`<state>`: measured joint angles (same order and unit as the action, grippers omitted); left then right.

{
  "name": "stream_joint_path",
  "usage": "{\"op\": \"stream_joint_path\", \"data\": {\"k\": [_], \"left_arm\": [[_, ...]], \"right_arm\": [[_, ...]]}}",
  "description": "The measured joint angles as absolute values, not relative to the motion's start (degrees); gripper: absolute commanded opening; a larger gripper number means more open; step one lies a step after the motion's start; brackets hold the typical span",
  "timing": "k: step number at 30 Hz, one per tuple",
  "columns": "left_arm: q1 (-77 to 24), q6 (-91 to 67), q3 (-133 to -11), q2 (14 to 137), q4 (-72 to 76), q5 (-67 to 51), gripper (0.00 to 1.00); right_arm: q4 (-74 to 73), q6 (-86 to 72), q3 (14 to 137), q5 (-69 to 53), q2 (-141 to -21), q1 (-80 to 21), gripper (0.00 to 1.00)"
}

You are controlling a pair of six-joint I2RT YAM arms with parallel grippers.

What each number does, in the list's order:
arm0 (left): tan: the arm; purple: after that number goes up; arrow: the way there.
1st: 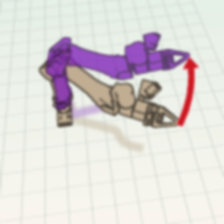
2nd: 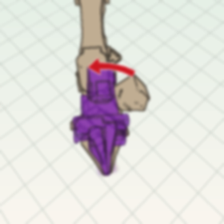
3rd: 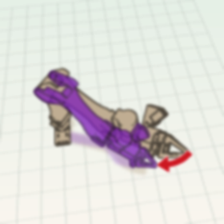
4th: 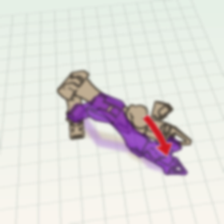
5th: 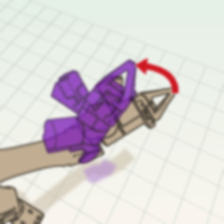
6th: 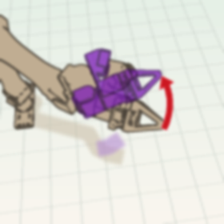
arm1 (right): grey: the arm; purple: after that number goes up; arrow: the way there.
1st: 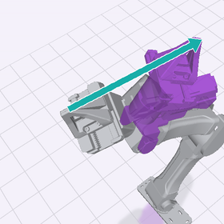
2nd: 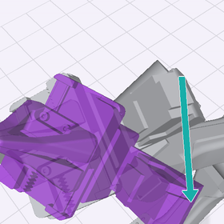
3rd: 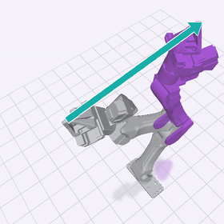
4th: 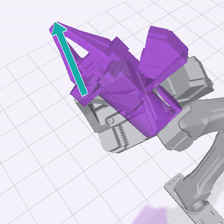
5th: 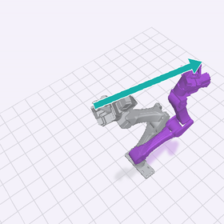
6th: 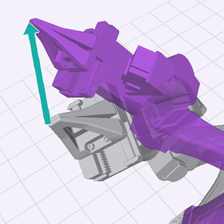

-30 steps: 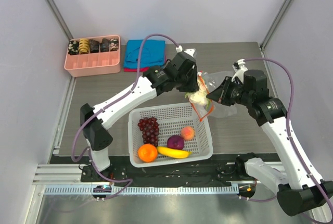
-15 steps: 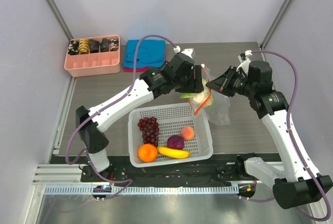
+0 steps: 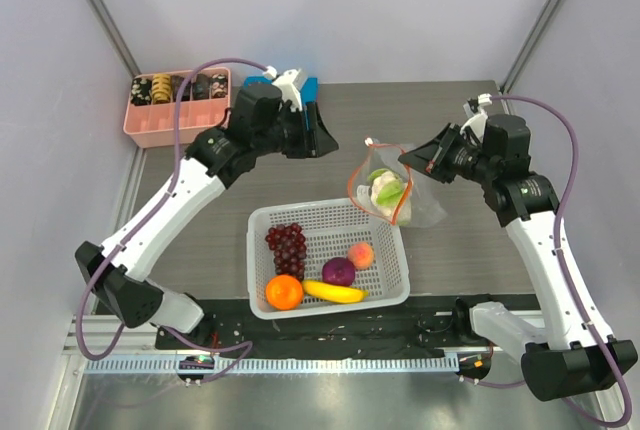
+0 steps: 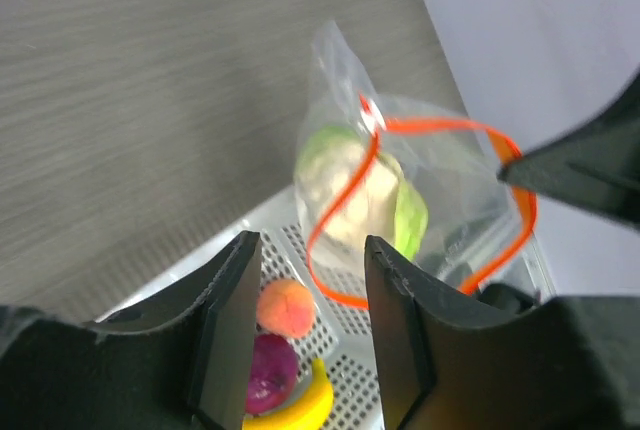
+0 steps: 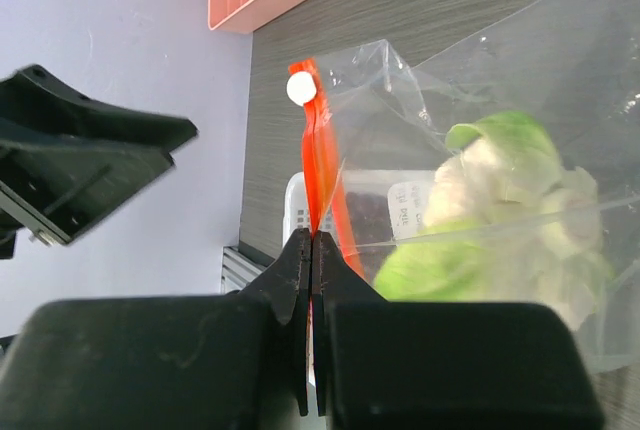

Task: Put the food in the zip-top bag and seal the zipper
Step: Adjust the zipper food storage bag at the center of the board.

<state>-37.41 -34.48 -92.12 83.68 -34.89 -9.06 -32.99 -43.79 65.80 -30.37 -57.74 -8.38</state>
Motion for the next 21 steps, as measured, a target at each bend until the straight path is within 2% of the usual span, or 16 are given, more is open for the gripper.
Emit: {"op": "stream_joint_path", "data": {"k": [11, 13, 17, 21], "left_arm": [[-44.27, -34.15, -83.81, 85.60, -31.31, -14.57, 0.50], [-45.78, -34.26, -82.89, 86.65, -31.11, -14.52, 0.44], [-47.35, -34.48, -84.82, 90.72, -30.68, -14.57, 0.00], [-47.35, -34.46, -91.35, 95.92, -30.87, -15.84, 0.00]], "right_arm": [[-33.01, -43.18, 67.42, -30.30, -57.74, -8.16, 0.01], [-33.28, -42.70, 67.44, -30.06, -57.74, -8.12, 0.01], [-35.18, -40.58, 68.36, -28.86, -57.56, -8.12, 0.01], [-40.21, -35.62, 71.46, -23.49, -56.69, -8.01, 0.01]]}}
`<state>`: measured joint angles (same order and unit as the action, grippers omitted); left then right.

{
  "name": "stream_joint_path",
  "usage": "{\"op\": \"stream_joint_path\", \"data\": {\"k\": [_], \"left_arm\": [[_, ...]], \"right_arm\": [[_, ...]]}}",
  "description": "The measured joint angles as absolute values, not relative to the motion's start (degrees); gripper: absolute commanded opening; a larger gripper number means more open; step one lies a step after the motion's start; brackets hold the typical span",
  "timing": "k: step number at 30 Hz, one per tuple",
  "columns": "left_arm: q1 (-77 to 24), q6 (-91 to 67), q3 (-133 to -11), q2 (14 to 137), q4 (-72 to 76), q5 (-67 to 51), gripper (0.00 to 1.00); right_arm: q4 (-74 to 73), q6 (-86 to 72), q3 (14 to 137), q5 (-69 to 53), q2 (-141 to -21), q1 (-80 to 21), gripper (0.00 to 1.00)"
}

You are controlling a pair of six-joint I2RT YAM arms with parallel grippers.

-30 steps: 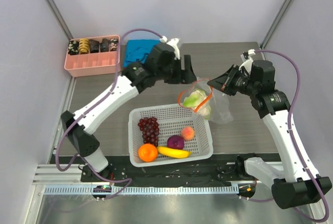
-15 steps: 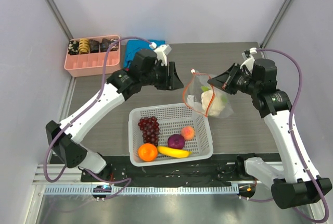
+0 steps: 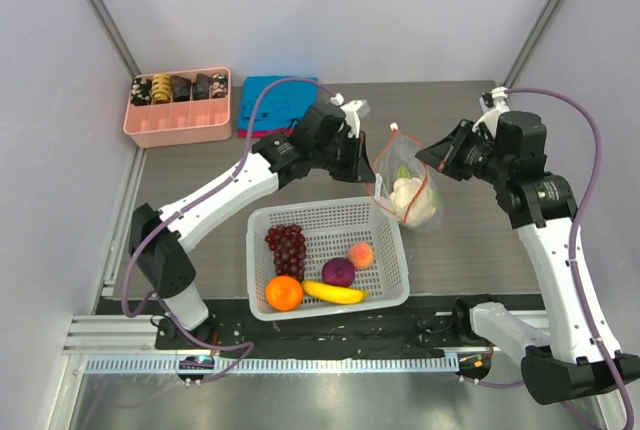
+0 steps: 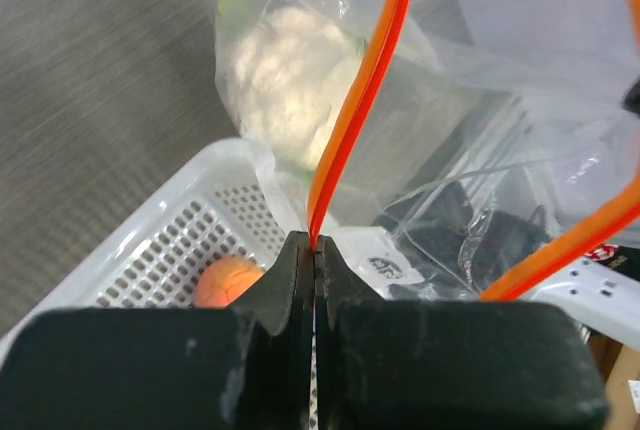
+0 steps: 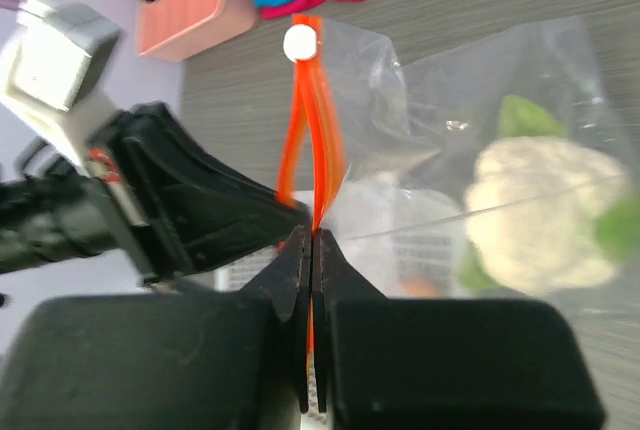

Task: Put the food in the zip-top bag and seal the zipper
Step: Adjust the zipper food storage bag at the center of the board.

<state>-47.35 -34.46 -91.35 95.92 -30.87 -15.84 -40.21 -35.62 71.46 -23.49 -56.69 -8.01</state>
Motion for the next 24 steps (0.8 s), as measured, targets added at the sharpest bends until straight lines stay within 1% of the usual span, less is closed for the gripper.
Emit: {"op": "stream_joint_path", "data": {"k": [6, 12, 13, 15, 16, 19, 21, 22, 24], "left_arm": [[-48.53, -33.95, -98.32, 97.30, -30.33, -17.21, 0.00], [-51.18, -33.12, -101.51, 101.14, -30.79, -18.57, 0.01], [-51.51, -32.88, -101.51, 102.04, -31.11, -18.72, 0.02], [-51.86, -32.49, -101.51, 103.90, -31.86, -19.35, 0.12], [-51.92, -32.40, -101.51, 104.53, -32.12, -19.59, 0.25], [-52.01, -31.44, -101.51, 106.26, -33.34, -20.12, 0.44], [-51.96, -30.15, -101.54, 106.26, -34.15, -20.14, 0.48], [-51.83, -28.99, -101.54, 105.89, -34.15, -20.01, 0.61], [-51.18, -26.44, -100.44, 104.12, -33.76, -20.14, 0.79]], "right_arm": [[-48.16, -24.21, 78.30, -9.06, -56.01, -8.01, 0.01], [-53.08, -16.34, 76.36, 1.21, -54.22, -8.01, 0.01], [-53.65, -15.44, 75.26, 2.42, -53.89, -8.01, 0.01], [-54.83, -14.17, 73.12, 3.95, -53.30, -8.01, 0.01], [-55.44, -13.67, 71.96, 4.58, -53.01, -8.01, 0.01], [-56.53, -12.88, 69.69, 5.32, -52.47, -8.01, 0.01], [-56.97, -12.53, 69.45, 4.99, -52.29, -8.01, 0.01], [-56.93, -12.40, 69.45, 4.78, -52.10, -8.01, 0.01], [-56.99, -12.16, 69.45, 4.34, -51.59, -8.01, 0.01]]}}
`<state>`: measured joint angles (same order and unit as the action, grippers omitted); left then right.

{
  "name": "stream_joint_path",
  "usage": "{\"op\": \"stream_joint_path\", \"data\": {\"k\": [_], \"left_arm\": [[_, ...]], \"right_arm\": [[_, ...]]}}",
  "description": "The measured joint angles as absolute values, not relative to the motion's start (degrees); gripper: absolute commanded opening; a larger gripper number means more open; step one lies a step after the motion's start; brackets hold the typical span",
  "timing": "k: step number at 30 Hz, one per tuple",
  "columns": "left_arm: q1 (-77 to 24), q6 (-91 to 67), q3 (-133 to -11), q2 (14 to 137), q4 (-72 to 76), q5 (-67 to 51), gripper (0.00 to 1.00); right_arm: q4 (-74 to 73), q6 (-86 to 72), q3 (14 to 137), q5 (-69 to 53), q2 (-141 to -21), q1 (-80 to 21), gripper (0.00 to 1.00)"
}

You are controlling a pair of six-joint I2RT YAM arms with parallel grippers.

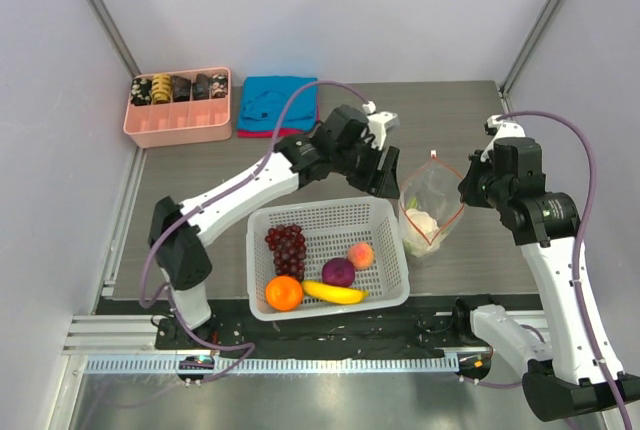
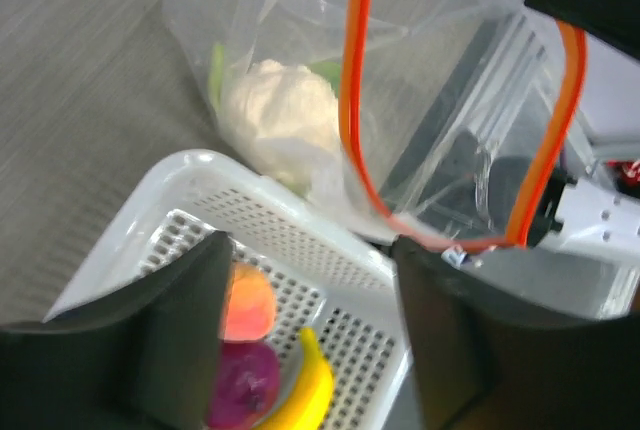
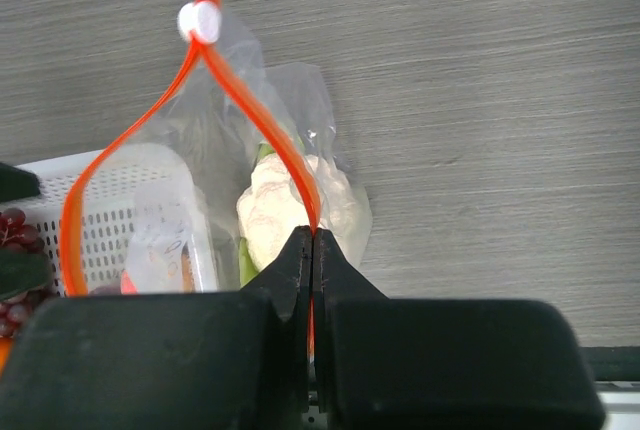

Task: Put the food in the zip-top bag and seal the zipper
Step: Adjust the zipper food storage bag at the center of the board, then pick up the fake fruit from the bin.

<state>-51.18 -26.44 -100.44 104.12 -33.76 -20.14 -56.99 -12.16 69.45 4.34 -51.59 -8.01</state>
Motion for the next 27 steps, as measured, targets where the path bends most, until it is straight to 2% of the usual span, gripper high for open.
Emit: {"op": "stream_joint_path", "data": {"k": [1, 7, 10, 14, 23, 26, 27], "left_arm": [[-50.72, -25.12, -99.37, 102.80, -33.56, -20.51, 0.87], [-46.44, -12.60, -76.60, 81.45, -27.88, -21.39, 0.90], [-49.56, -6.46, -69.84, 75.48, -26.09, -20.69, 0.89], [-54.78, -0.69, -65.80, 77.52, -22.83, -18.46, 0.89], [-60.97, 7.62, -64.69, 92.01, -18.85, -10.24, 0.88], [-62.13, 9.28, -64.69, 95.02, -18.22, -8.45, 0.86], [-62.41, 9.65, -64.69, 95.92, -17.93, -7.94, 0.82]], "right_arm": [[-57.01, -12.12, 69.45, 4.21, -51.42, -8.01, 0.01], [-57.10, -12.21, 69.32, 2.98, -51.24, -8.01, 0.01], [-57.08, -12.49, 69.12, 2.42, -51.24, -8.01, 0.01], [-57.08, -12.84, 68.53, 1.72, -51.22, -8.01, 0.01], [-57.12, -13.47, 68.23, -0.75, -51.22, -8.01, 0.01], [-57.10, -13.47, 68.23, -0.84, -51.22, -8.01, 0.01], [-57.12, -13.45, 68.23, -0.84, -51.22, -8.01, 0.01]]}}
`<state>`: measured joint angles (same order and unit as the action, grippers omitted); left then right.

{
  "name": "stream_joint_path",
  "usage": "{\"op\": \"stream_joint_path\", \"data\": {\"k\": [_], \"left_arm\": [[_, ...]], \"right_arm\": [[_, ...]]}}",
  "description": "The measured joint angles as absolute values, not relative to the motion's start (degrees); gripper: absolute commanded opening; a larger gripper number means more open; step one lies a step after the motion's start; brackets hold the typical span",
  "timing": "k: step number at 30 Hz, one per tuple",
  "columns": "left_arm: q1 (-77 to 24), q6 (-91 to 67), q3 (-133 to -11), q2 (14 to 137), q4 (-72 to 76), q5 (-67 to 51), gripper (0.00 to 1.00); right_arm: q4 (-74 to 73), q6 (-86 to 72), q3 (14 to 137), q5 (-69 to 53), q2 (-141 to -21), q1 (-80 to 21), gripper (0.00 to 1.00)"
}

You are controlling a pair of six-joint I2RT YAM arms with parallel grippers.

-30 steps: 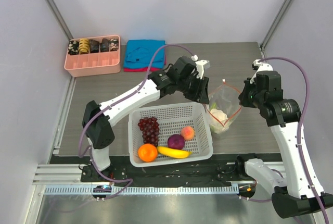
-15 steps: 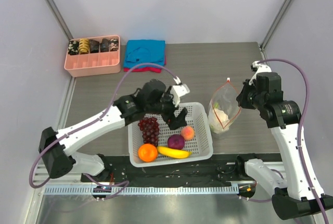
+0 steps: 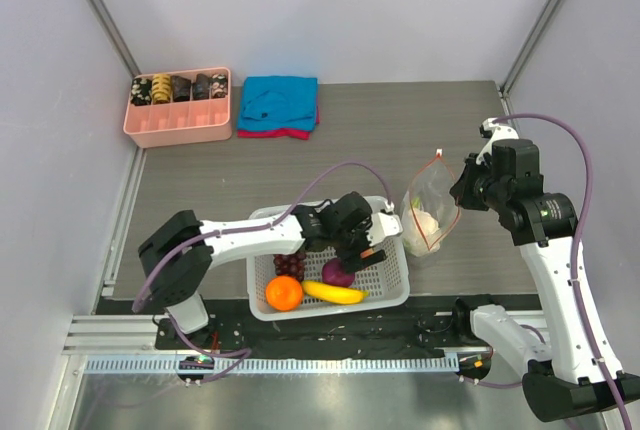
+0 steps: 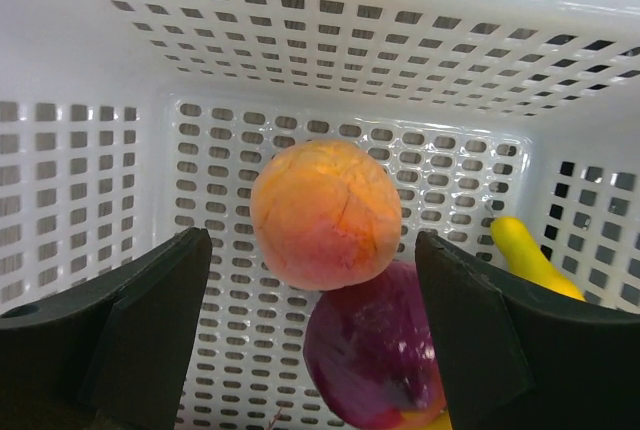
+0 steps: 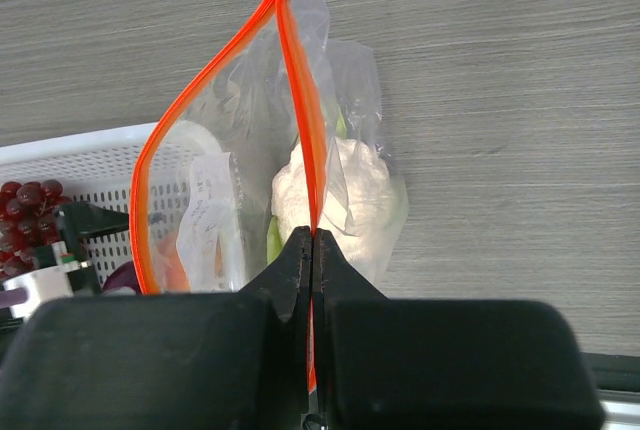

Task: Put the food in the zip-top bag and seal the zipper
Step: Pick up the fake fruit from the bin, then place the fake fruit in the zipper food storage bag.

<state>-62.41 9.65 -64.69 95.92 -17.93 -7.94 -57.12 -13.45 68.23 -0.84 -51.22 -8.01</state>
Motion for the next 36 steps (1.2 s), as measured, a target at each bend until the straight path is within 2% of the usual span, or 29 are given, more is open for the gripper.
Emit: {"op": "stream_joint_path", "data": {"k": [2, 5, 6, 8, 9, 16, 22, 28, 36], "left_arm": [[-62.85, 10.33, -64.69, 97.49, -17.43, -7.18, 0.77], [-63.31, 10.87, -64.71, 98.78, -17.37, -6.61, 0.58], [-63.33, 10.98, -64.79, 99.22, -17.54, -6.31, 0.46], [-63.35, 10.92, -65.43, 99.55, -18.26, -6.09, 0.32], [-63.35, 10.94, -65.87, 99.44, -18.79, -6.02, 0.30], [-63.35, 9.21, -70.94, 90.45, -23.07, -7.49, 0.29], [-63.26, 4.84, -83.40, 83.70, -19.03, -7.27, 0.31], [-63.26, -1.67, -93.65, 89.45, -14.74, -7.60, 0.31], [-63.26, -4.45, -95.70, 101.78, -14.50, -7.53, 0.33]], "right_arm": [[-57.12, -13.45, 68.23, -0.97, -51.22, -8.01, 0.01], [-57.12, -13.45, 68.10, -1.19, -51.22, -8.01, 0.01], [-57.12, -13.45, 68.07, -1.21, -51.22, -8.01, 0.01], [-57.12, -13.43, 68.05, -1.21, -51.22, -8.01, 0.01], [-57.12, -13.41, 68.05, -1.21, -51.22, -8.01, 0.01], [-57.12, -13.43, 68.05, -1.83, -51.24, -8.01, 0.01], [-57.12, -13.52, 68.01, -2.74, -51.24, -8.01, 0.01], [-57.12, -13.80, 68.01, -2.90, -51.42, -8.01, 0.01], [-57.12, -14.17, 68.03, -2.13, -51.66, -8.01, 0.01]]}}
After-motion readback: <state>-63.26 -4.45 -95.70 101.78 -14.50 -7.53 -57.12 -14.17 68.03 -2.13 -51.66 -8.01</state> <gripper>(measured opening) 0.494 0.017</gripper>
